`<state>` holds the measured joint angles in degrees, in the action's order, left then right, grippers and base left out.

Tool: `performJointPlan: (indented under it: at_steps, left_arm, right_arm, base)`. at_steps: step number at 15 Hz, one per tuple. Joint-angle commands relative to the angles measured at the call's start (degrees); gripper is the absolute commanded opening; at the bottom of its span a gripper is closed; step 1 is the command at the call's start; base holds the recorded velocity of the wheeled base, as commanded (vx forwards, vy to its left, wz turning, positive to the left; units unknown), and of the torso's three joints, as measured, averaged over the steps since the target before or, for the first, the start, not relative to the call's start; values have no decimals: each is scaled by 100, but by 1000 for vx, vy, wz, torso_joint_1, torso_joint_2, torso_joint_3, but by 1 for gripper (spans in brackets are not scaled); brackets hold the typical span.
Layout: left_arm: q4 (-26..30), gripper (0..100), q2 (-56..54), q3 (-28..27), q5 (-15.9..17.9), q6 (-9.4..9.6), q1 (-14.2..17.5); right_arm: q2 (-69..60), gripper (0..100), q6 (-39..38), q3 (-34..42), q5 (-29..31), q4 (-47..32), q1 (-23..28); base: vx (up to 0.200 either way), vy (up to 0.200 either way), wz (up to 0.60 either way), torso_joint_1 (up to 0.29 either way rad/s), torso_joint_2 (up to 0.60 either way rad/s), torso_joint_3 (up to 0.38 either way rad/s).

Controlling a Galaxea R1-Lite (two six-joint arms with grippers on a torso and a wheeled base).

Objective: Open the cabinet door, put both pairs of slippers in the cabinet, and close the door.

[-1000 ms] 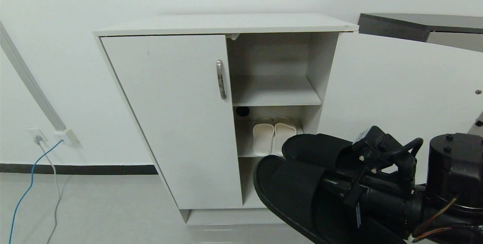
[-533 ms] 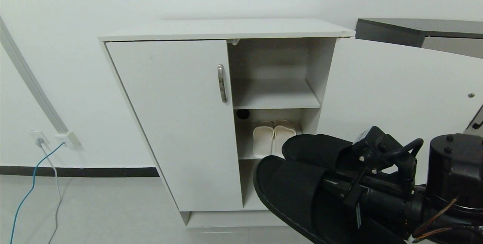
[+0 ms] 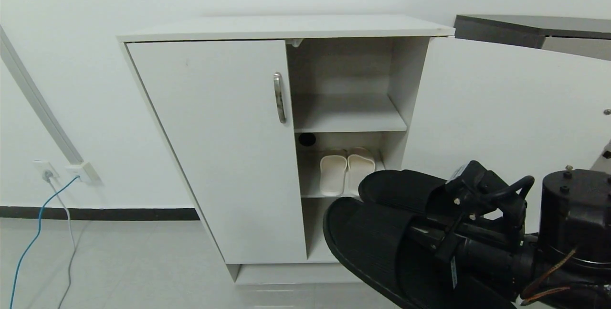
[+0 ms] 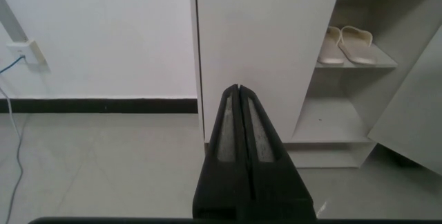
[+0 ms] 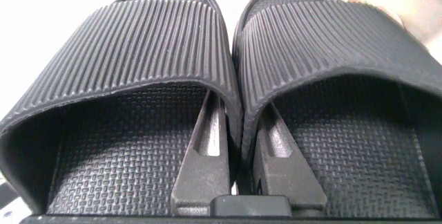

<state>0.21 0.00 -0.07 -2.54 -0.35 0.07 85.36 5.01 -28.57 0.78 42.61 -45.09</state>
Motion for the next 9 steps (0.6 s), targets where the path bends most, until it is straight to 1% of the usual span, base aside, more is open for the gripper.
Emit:
performJointPlan:
  at_steps: [1, 9]
  left_arm:
    - [-3, 0, 9, -1, -1, -26, 1]
    - [-3, 0, 9, -1, -1, -26, 1]
  right_arm:
    - [-2, 0, 26, 19, -8, -7, -8]
    - [244, 0, 35, 98, -8, 310, -17]
  base:
    - [0, 0, 0, 7, 71, 36]
    - [0, 0, 0, 0, 0, 0]
